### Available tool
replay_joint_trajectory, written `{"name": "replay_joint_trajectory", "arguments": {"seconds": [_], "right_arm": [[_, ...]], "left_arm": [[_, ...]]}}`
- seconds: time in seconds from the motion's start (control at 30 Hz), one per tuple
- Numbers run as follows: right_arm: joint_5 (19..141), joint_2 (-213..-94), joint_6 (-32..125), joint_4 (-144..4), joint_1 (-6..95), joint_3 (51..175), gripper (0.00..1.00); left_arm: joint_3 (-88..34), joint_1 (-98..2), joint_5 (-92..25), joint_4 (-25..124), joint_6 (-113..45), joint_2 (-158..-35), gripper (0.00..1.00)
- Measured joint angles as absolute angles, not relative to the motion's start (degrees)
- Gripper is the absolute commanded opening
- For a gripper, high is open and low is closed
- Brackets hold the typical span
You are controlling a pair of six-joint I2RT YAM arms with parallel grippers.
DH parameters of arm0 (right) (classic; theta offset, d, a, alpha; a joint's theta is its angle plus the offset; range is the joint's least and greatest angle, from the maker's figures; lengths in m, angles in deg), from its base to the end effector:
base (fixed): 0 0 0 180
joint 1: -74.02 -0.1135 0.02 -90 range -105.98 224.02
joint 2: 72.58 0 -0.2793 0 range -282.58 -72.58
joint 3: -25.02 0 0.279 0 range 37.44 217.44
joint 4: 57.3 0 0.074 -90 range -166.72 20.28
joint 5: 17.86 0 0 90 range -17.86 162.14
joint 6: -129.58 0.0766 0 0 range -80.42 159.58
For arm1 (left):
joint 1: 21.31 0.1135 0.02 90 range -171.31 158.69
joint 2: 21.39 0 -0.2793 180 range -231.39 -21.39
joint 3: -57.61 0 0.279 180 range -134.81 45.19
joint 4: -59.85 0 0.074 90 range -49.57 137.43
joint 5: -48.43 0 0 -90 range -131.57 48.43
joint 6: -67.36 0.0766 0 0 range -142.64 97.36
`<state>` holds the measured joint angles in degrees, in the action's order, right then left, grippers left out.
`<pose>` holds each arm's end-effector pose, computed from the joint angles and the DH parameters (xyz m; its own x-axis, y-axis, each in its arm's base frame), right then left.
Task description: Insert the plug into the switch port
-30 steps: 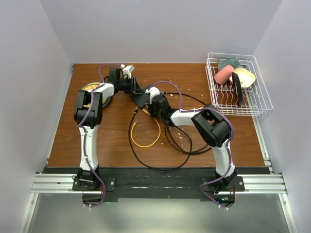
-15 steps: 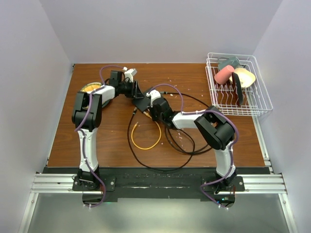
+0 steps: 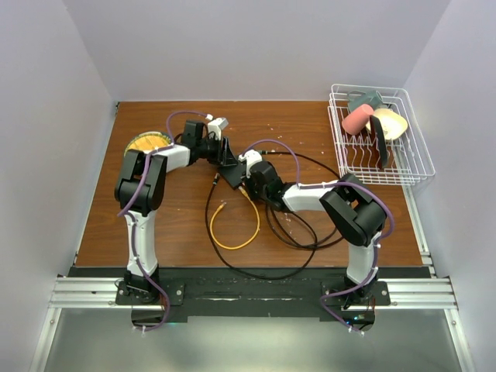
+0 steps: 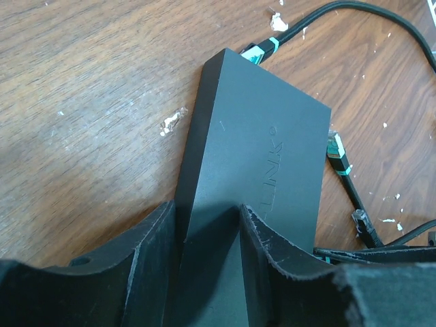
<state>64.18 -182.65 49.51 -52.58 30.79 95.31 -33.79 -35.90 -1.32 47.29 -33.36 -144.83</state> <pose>0.3373 0.3025 0.1112 -0.5150 -0.2497 -0.8200 -0.5146 0.8551 0.0628 0.4760 -0.1750 0.1055 -0.7862 0.0580 -0.6152 0.5000 0.6448 -0.5782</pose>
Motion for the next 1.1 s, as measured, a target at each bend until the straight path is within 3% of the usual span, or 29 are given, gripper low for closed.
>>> {"name": "replay_joint_trajectory", "arguments": {"seconds": [0.53,1.0,1.1], "right_arm": [[62.62,-184.02,49.56,-56.34,30.33,98.76,0.00],[62.95,-186.97,49.29,-60.80,30.14,104.58,0.00],[63.11,-186.99,49.16,-60.73,30.16,104.58,0.10]], "left_arm": [[-31.98,-35.90,-1.58,51.28,-33.97,-144.56,0.38],[-27.93,-33.53,-6.85,54.17,-40.26,-142.18,0.60],[-27.93,-32.84,-6.41,53.65,-42.23,-142.03,0.64]]}}
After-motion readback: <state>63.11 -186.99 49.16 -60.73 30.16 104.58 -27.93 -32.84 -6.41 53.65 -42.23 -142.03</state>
